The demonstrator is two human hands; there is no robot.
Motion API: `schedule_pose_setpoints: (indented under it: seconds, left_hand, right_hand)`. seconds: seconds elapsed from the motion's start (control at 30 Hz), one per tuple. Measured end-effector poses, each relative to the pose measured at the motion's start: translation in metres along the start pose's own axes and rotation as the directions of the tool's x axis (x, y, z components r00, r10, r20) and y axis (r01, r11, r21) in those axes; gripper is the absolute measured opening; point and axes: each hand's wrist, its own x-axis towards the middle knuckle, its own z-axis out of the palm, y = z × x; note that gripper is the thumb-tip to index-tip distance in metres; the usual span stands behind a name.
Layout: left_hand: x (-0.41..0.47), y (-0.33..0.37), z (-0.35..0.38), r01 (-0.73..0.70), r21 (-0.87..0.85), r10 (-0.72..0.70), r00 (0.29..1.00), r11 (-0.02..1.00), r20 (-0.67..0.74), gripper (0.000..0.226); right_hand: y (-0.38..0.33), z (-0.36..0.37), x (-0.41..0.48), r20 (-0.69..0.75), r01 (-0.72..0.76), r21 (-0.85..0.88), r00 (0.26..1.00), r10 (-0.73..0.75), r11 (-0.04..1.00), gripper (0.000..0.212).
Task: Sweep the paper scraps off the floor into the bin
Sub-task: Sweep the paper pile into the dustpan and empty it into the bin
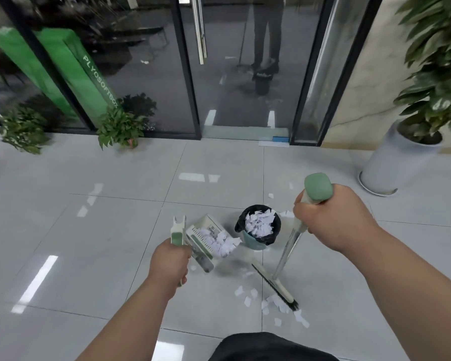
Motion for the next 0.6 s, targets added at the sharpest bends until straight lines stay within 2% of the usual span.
schedule_pose_setpoints:
  seconds: [0.23, 0.37, 0.6]
  left_hand:
    - [-0.047, 0.026, 0.043, -0.071, 0.035, 0.074, 0.993, 0.997, -0.089, 0.019]
    - [-0.073, 0.028, 0.064, -0.082, 0.057, 0.09, 0.985, 0.995, -0.147, 0.015]
    - [-0.11, 0.052, 0.073, -0.05, -0.06, 0.032, 0.965, 0.997, -0.26, 0.012]
  right_hand:
    - [0.049, -0.024, 0.03, 0.096, -0.004, -0.045, 0.995, 0.009, 0.999, 0.021]
    - [0.077, -0.034, 0.047, 0.143, 0.018, -0.117, 0.99, -0.001, 0.993, 0.027]
    - [0.108, -0.051, 0.067, 0.187, 0.043, -0.177, 0.982, -0.01, 0.983, 0.031]
